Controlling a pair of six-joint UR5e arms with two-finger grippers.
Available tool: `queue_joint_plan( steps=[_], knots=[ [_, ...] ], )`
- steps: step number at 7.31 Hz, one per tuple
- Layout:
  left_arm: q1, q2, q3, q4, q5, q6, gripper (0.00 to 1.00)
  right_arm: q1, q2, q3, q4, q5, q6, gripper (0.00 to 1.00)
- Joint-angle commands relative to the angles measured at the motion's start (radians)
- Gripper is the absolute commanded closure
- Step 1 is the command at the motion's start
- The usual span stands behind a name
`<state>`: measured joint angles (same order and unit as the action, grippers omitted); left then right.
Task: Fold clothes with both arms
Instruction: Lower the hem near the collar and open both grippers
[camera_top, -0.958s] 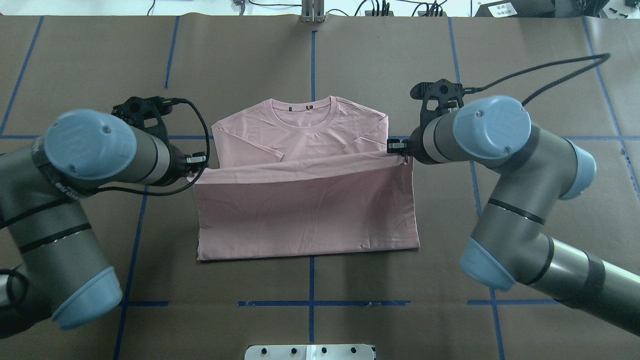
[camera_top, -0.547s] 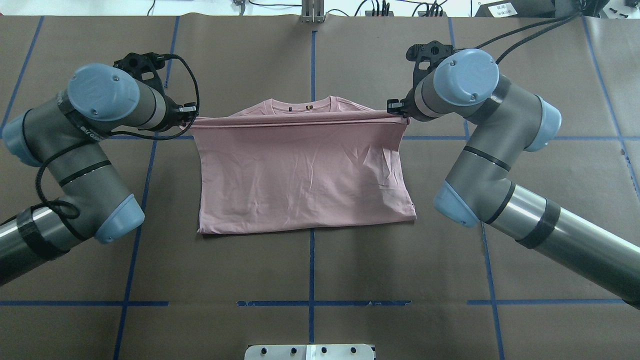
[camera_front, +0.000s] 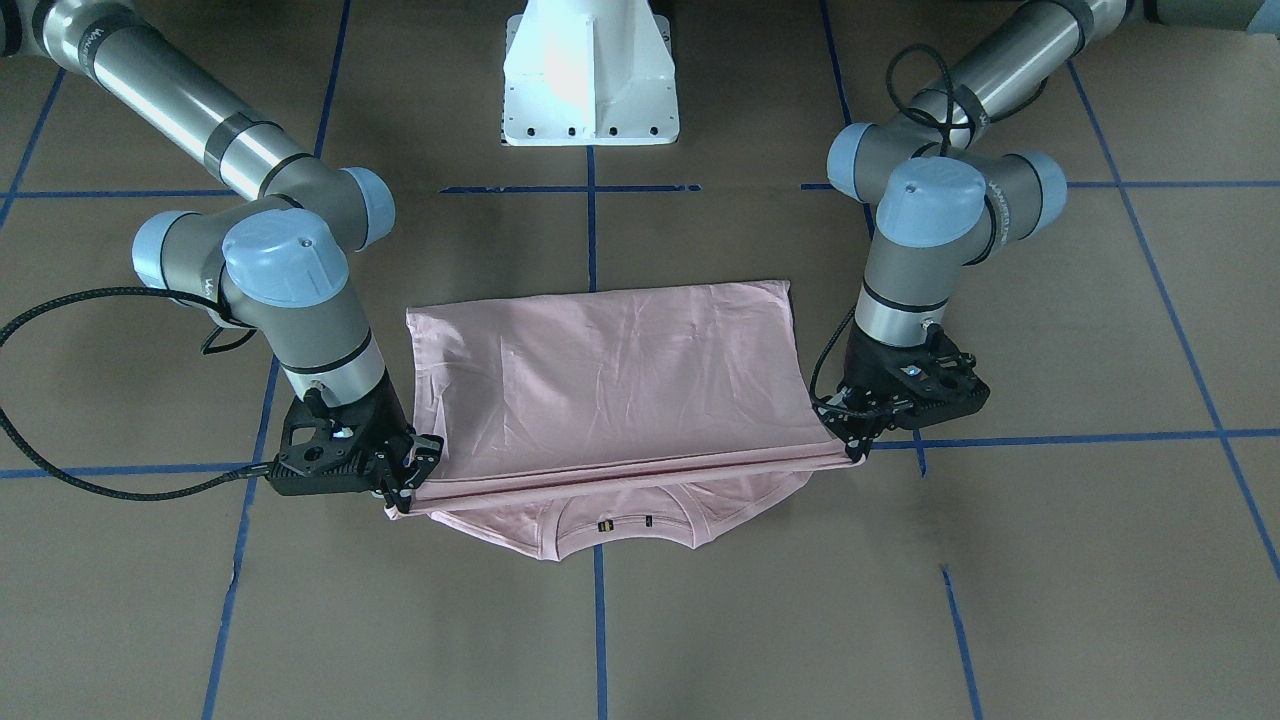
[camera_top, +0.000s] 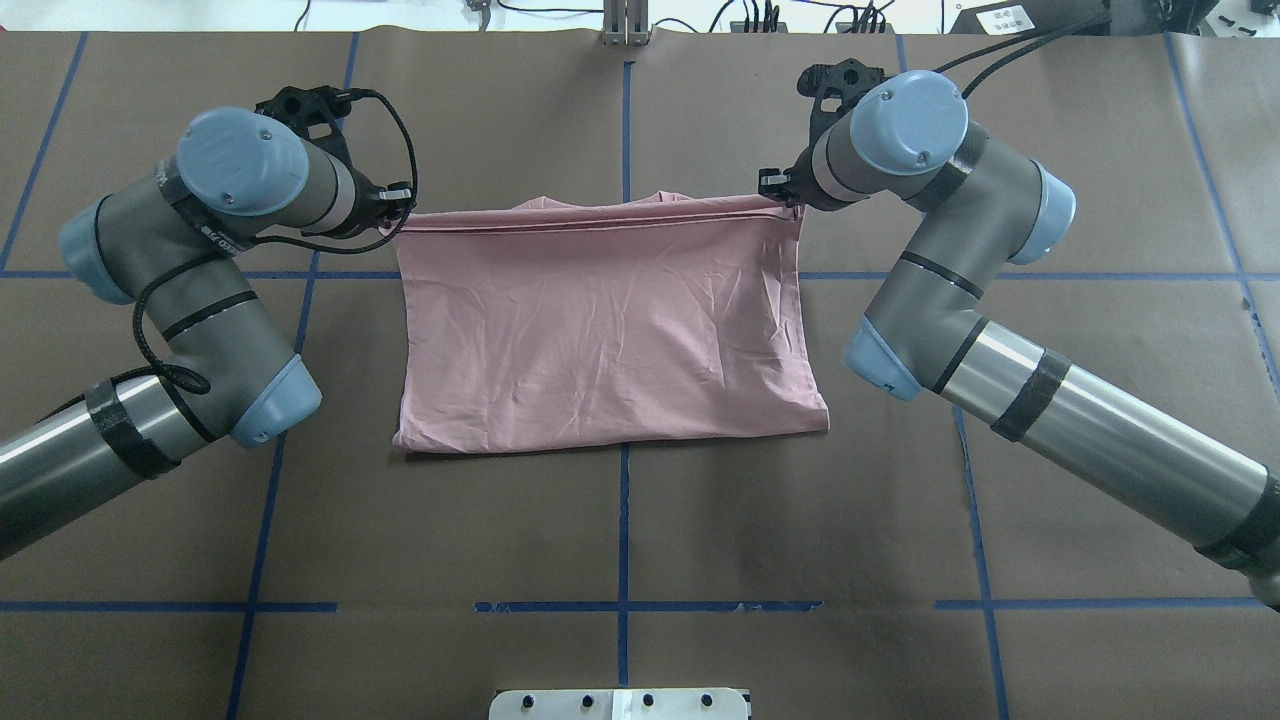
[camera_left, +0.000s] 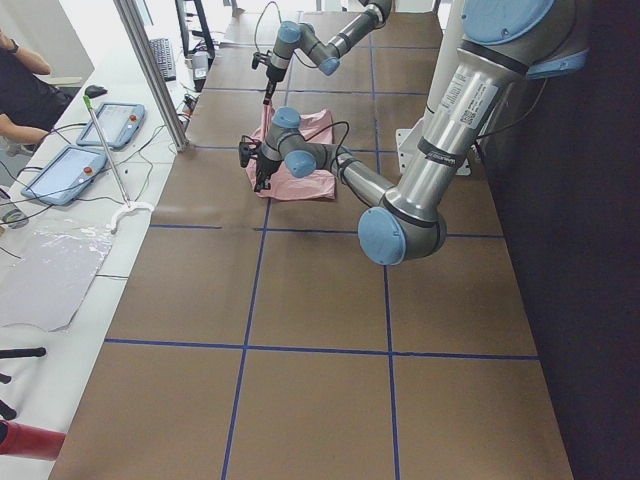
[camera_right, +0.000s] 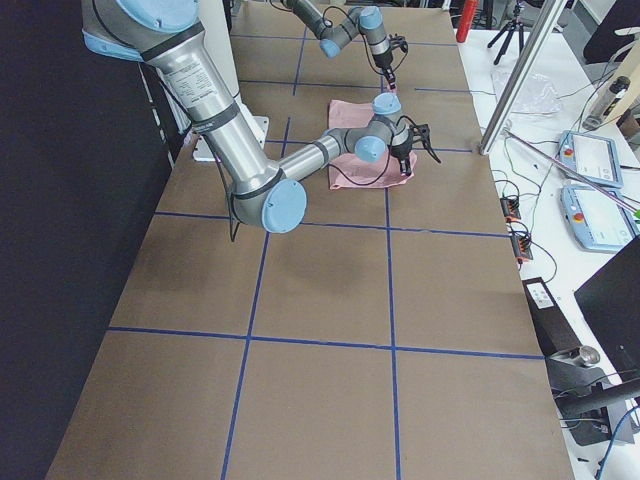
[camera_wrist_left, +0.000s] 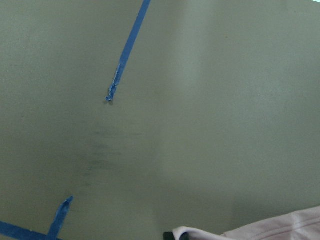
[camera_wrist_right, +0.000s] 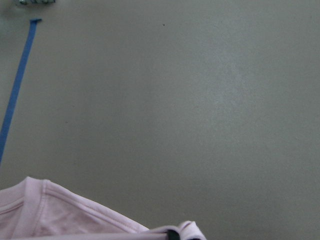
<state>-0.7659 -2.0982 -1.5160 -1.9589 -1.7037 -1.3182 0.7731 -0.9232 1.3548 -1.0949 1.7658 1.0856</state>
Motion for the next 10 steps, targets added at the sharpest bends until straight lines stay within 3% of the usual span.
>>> queue_joint_plan(
  steps=[1,2,4,5,6,7,8,10],
  knots=[
    [0.007,-0.01,-0.001,0.005,-0.001,-0.001,1.0,0.002,0.01,0.021,0.004,0.004,0.002,1.0],
    [0.007,-0.011,-0.003,0.003,-0.001,-0.001,1.0,0.0,0.009,0.018,0.003,0.006,0.002,1.0],
    [0.008,-0.017,-0.004,0.003,-0.002,-0.001,1.0,0.0,0.009,0.021,0.004,0.012,0.002,0.56],
    [0.019,-0.019,-0.006,0.005,-0.002,-0.003,0.99,-0.002,0.01,0.021,0.004,0.012,0.002,0.49],
    [0.022,-0.019,-0.006,0.003,-0.002,-0.003,0.81,-0.002,0.01,0.021,0.004,0.012,0.002,0.38],
    [0.022,-0.019,-0.004,-0.001,-0.002,-0.001,0.34,-0.002,0.009,0.018,0.004,0.012,0.002,0.2],
    [0.022,-0.019,-0.004,0.005,-0.001,-0.001,0.0,0.0,0.009,0.018,0.004,0.014,0.002,0.03],
    [0.02,-0.023,-0.035,0.012,-0.008,0.005,0.0,0.026,-0.003,0.07,-0.005,0.155,0.005,0.0]
  ],
)
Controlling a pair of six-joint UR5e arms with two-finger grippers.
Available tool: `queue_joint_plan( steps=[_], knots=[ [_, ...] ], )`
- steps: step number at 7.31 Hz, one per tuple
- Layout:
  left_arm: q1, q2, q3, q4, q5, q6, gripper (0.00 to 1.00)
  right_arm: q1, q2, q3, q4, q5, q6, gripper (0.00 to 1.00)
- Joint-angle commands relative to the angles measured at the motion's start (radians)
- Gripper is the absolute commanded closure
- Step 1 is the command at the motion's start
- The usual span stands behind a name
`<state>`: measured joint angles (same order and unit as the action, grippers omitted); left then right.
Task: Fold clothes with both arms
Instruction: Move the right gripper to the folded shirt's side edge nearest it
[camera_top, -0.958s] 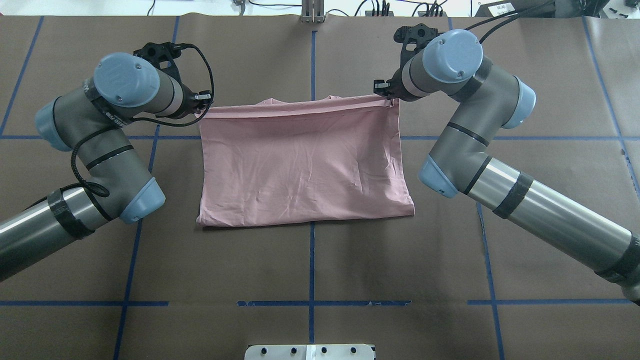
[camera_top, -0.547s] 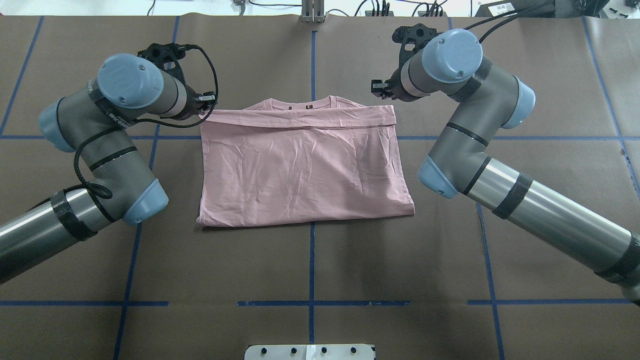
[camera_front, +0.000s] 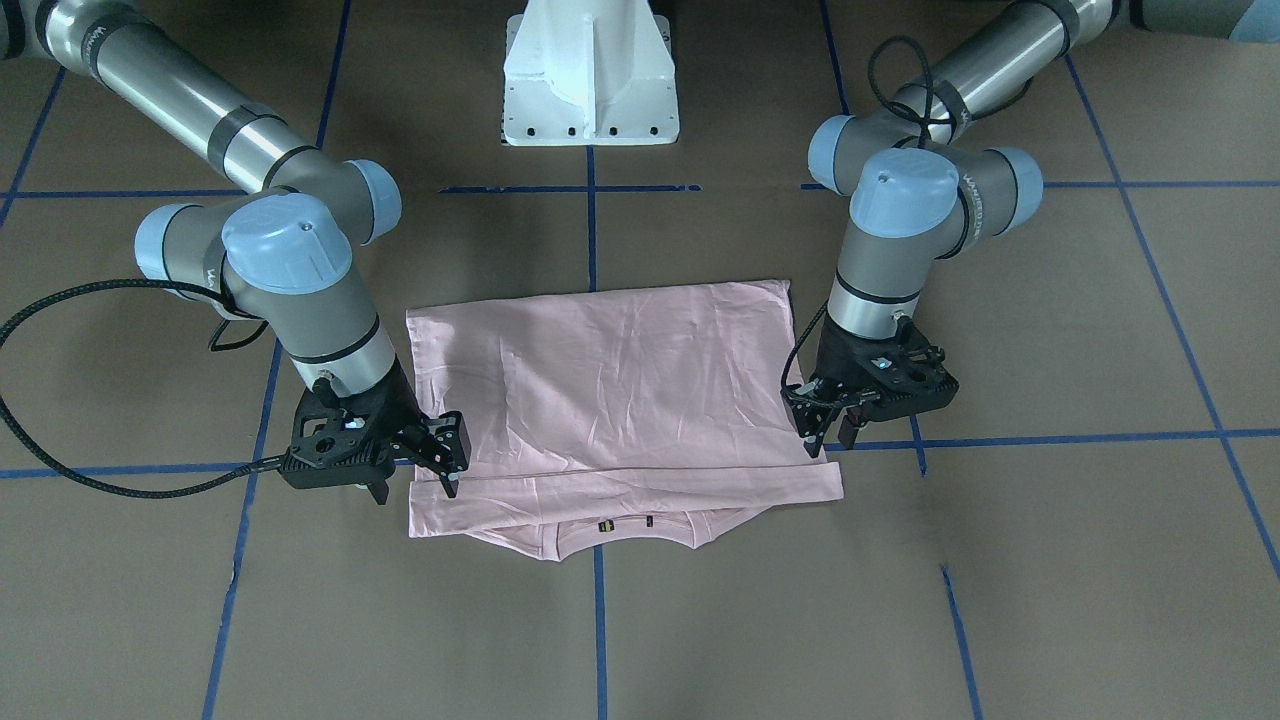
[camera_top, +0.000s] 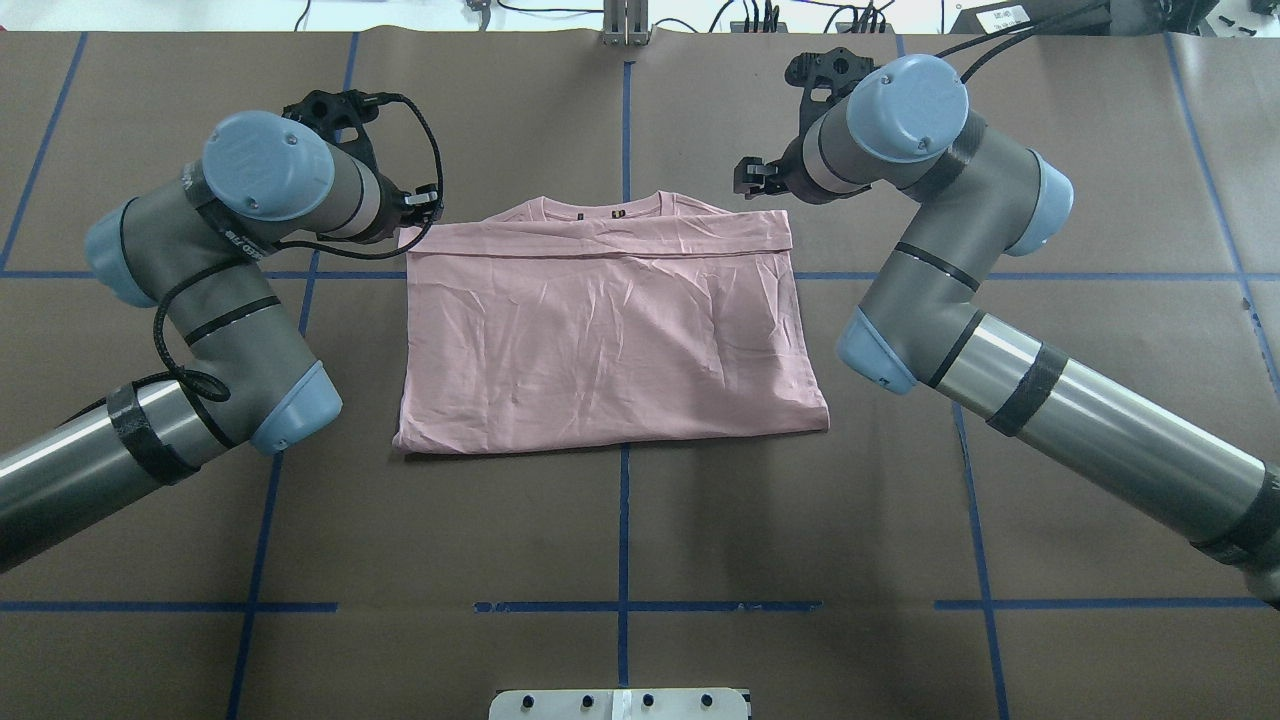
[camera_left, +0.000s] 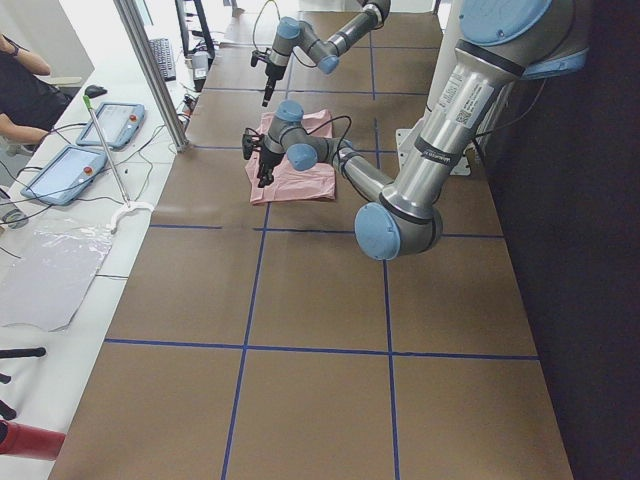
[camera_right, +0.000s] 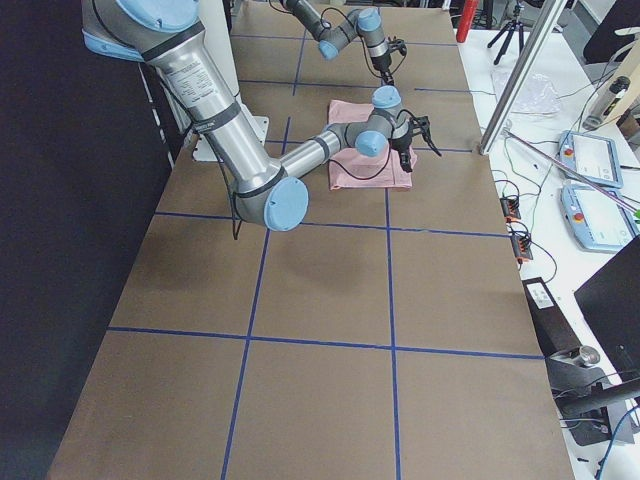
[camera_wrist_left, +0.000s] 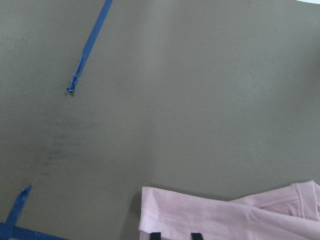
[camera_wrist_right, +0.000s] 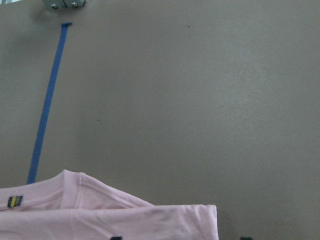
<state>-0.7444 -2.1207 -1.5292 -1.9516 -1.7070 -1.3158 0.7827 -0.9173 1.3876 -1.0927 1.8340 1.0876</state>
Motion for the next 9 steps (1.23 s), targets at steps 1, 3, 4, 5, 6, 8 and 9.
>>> queue_joint_plan(
  steps=[1,3,4,5,6,8,9],
  knots=[
    [-0.006,0.002,-0.073,0.02,-0.072,-0.002,0.0,0.02,-0.097,0.162,-0.044,0.132,0.036,0.0],
    [-0.006,-0.001,-0.158,0.101,-0.083,-0.005,0.0,-0.017,-0.202,0.369,-0.23,0.148,0.206,0.0],
    [-0.006,0.001,-0.192,0.127,-0.083,-0.007,0.0,-0.066,-0.257,0.41,-0.228,0.14,0.336,0.0],
    [-0.006,0.005,-0.195,0.128,-0.082,-0.008,0.0,-0.15,-0.312,0.441,-0.227,0.086,0.36,0.0],
    [-0.006,0.004,-0.195,0.126,-0.082,-0.01,0.0,-0.236,-0.327,0.442,-0.227,-0.006,0.405,0.0],
    [-0.003,-0.001,-0.212,0.125,-0.08,-0.057,0.0,-0.279,-0.327,0.429,-0.23,-0.033,0.402,0.0],
    [-0.004,-0.001,-0.218,0.125,-0.082,-0.059,0.0,-0.28,-0.33,0.429,-0.231,-0.035,0.399,0.0]
  ],
)
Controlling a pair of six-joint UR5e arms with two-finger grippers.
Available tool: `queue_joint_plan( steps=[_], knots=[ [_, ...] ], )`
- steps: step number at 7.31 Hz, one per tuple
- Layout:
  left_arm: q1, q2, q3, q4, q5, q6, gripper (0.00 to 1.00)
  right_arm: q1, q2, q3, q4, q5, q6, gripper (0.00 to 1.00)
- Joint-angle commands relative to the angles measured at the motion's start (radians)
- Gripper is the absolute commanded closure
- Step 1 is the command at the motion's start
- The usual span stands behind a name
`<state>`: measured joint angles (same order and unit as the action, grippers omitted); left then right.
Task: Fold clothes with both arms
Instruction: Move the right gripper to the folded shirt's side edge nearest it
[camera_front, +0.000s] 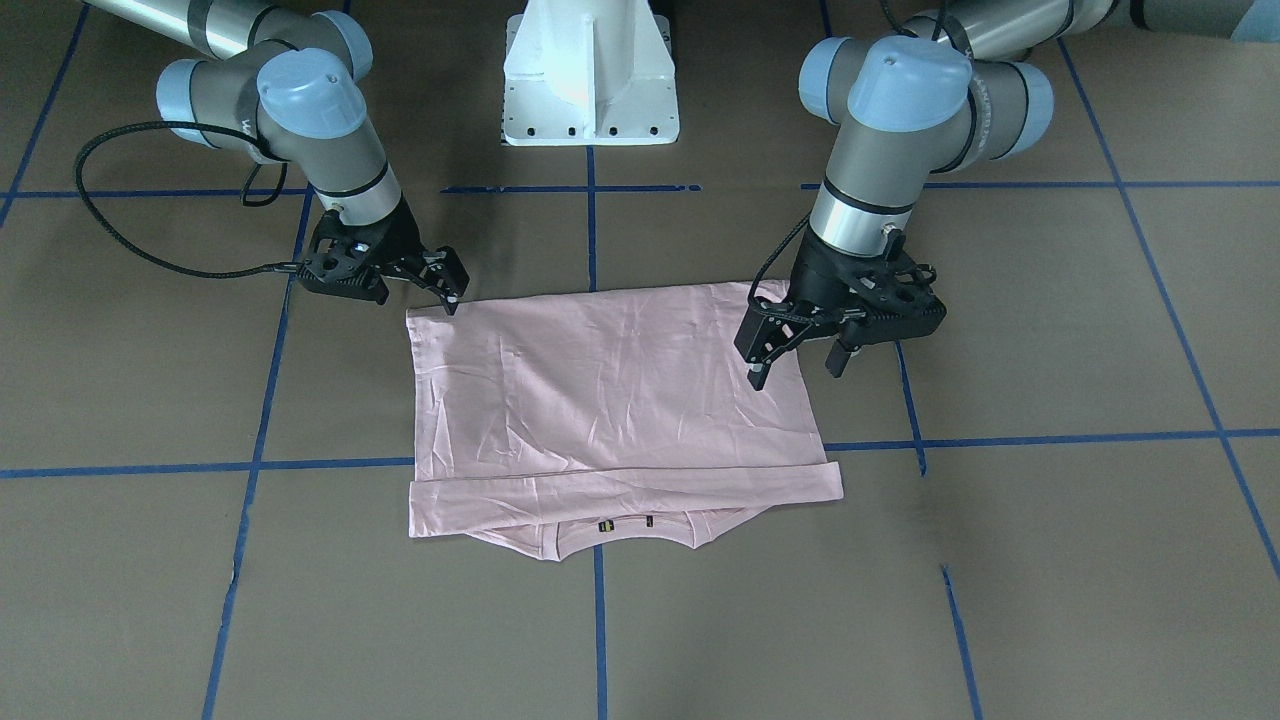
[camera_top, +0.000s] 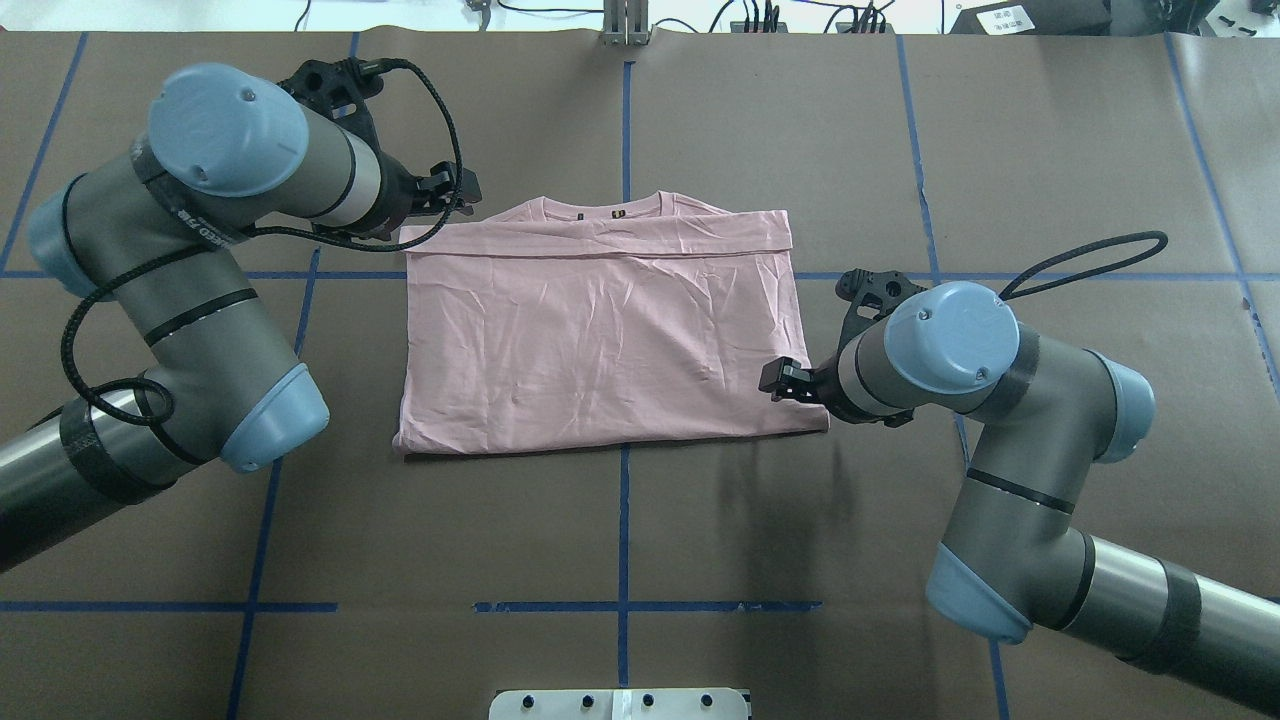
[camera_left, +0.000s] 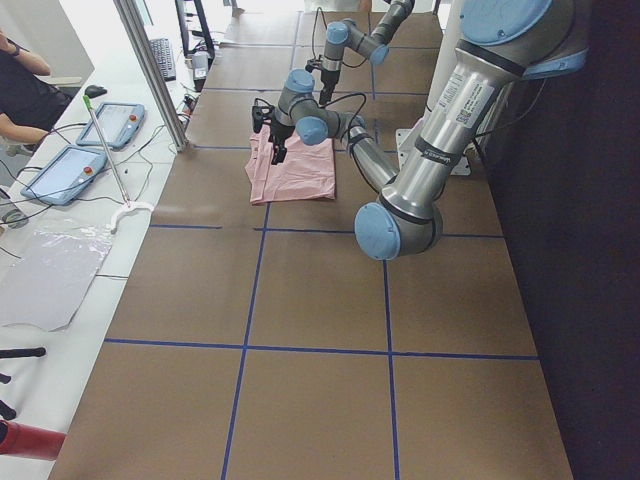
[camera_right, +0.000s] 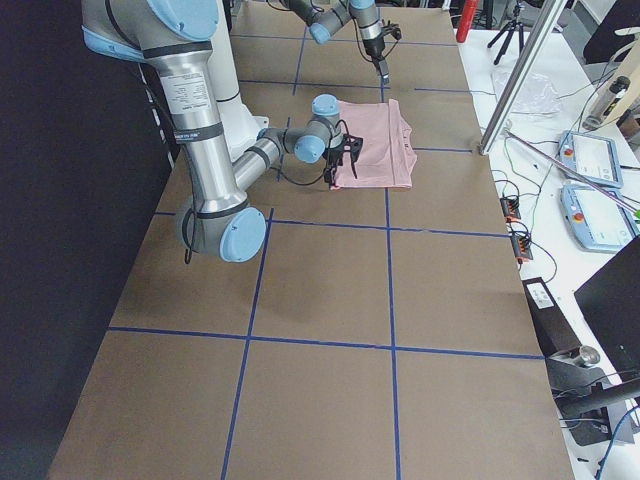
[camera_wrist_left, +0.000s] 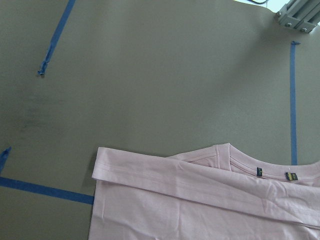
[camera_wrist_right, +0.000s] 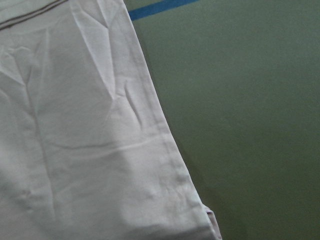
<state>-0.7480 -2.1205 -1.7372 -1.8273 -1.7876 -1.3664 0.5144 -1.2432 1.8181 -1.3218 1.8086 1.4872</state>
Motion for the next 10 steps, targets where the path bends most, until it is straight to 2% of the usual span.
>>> queue_joint_plan(
  steps=[1,7,8,9,10],
  knots=[
    [0.001,0.001,-0.01,-0.001,-0.001,-0.008,0.0,-0.013,-0.007,-0.008,-0.002,-0.006,-0.005,0.0],
    [0.001,0.016,-0.056,-0.012,0.002,-0.043,0.0,-0.005,0.025,-0.049,-0.002,-0.015,-0.048,0.0],
    [0.001,0.016,-0.065,-0.007,0.002,-0.045,0.0,-0.005,0.028,-0.055,-0.002,-0.014,-0.048,0.02],
    [0.002,0.016,-0.077,-0.004,0.001,-0.043,0.0,-0.005,0.028,-0.059,-0.002,-0.014,-0.048,0.1],
    [0.002,0.016,-0.081,-0.003,-0.001,-0.045,0.0,-0.005,0.028,-0.06,-0.004,-0.014,-0.062,0.12]
  ],
)
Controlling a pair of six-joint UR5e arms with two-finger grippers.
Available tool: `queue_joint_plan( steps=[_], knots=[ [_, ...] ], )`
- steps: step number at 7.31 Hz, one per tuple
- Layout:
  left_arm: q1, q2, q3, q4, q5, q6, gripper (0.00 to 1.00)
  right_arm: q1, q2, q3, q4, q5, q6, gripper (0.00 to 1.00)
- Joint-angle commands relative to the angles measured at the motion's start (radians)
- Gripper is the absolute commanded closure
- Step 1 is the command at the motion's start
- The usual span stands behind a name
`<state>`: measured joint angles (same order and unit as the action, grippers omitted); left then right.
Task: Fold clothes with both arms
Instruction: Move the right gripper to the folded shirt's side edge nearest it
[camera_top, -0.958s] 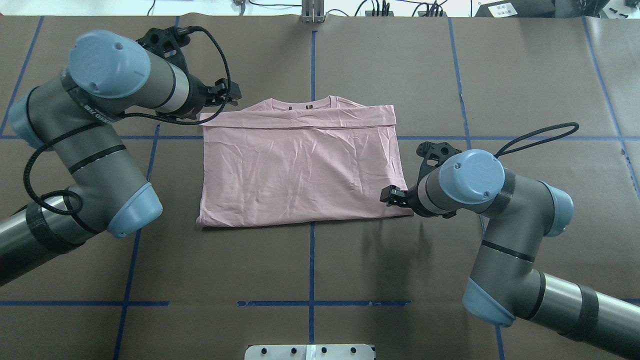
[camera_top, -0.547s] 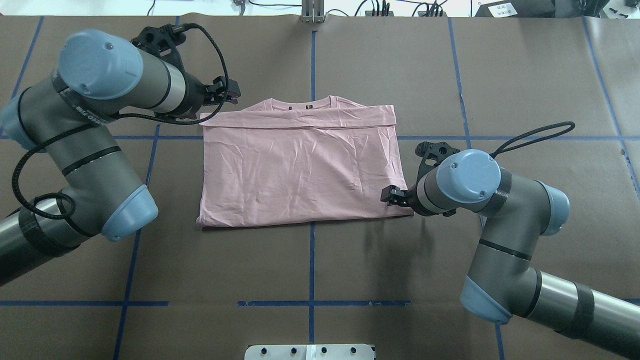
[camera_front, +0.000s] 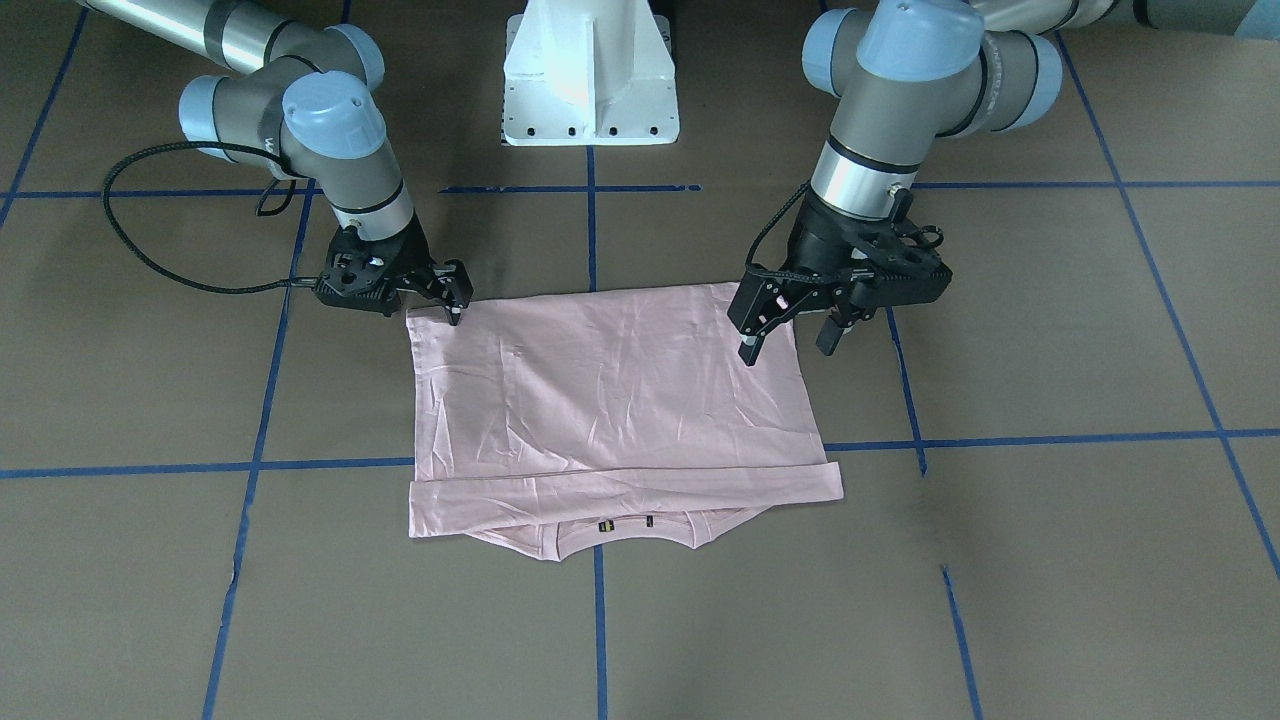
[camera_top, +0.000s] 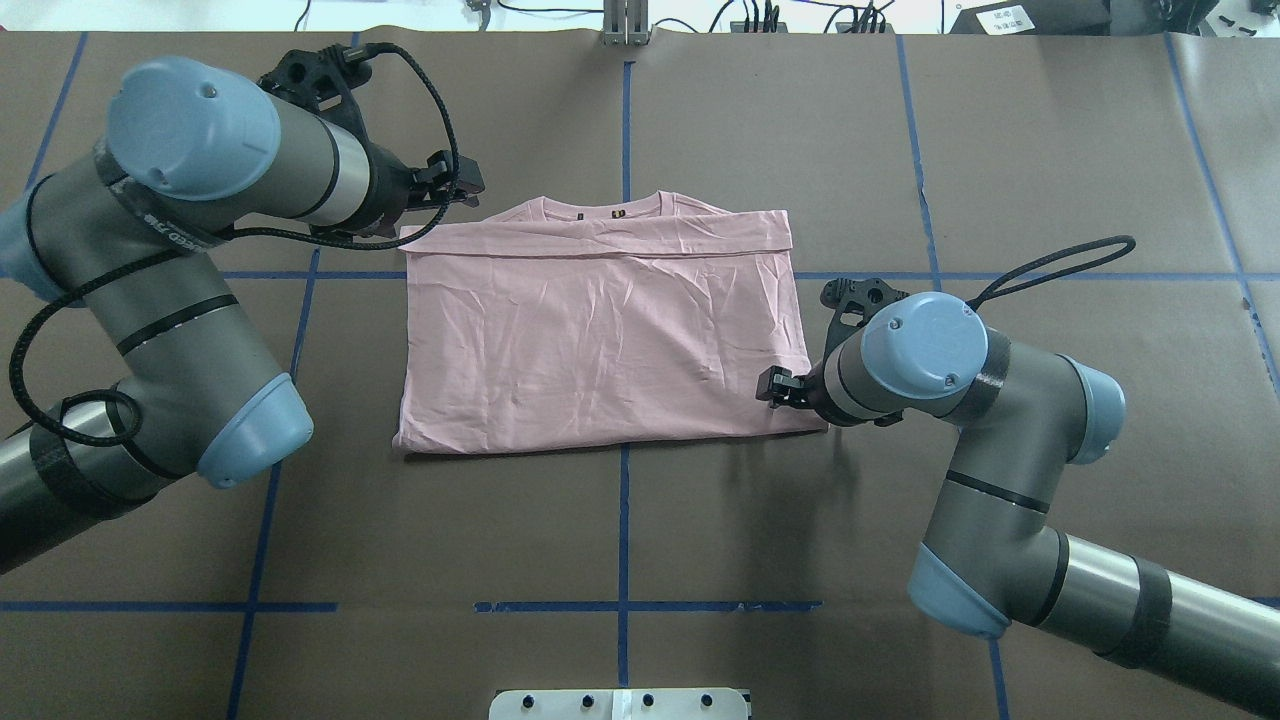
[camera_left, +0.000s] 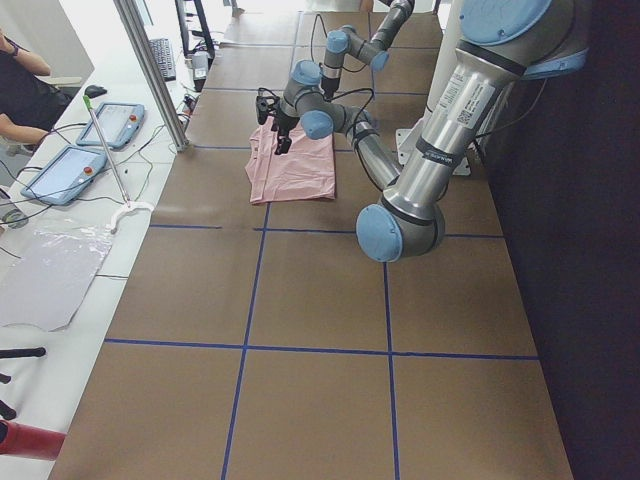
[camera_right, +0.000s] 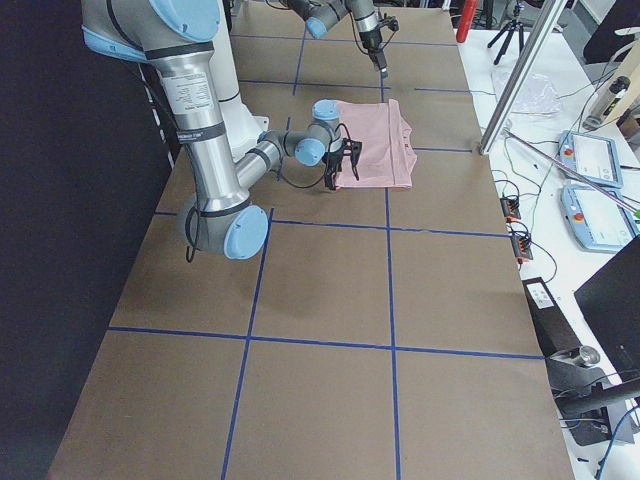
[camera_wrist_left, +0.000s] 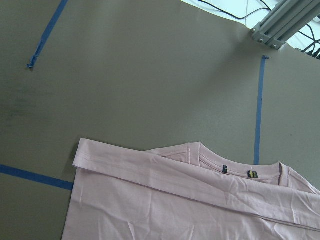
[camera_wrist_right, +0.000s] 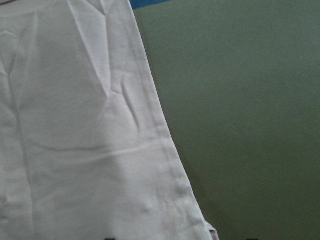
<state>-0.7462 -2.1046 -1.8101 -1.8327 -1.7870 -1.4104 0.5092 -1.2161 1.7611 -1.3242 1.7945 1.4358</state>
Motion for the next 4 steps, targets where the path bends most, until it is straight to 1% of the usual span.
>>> queue_joint_plan(
  steps=[1,2,3,4],
  knots=[
    [0.001,0.002,-0.018,0.004,-0.002,-0.001,0.0,0.002,0.001,-0.008,0.0,0.0,-0.024,0.14],
    [0.002,0.011,-0.021,0.004,-0.002,-0.001,0.0,0.005,0.0,-0.009,-0.006,0.0,-0.028,0.24],
    [0.001,0.018,-0.04,0.004,-0.002,-0.001,0.0,0.008,0.0,-0.009,-0.009,0.0,-0.028,0.48],
    [0.002,0.018,-0.04,0.004,-0.003,0.001,0.0,0.009,-0.002,-0.009,-0.01,0.0,-0.028,0.67]
  ],
)
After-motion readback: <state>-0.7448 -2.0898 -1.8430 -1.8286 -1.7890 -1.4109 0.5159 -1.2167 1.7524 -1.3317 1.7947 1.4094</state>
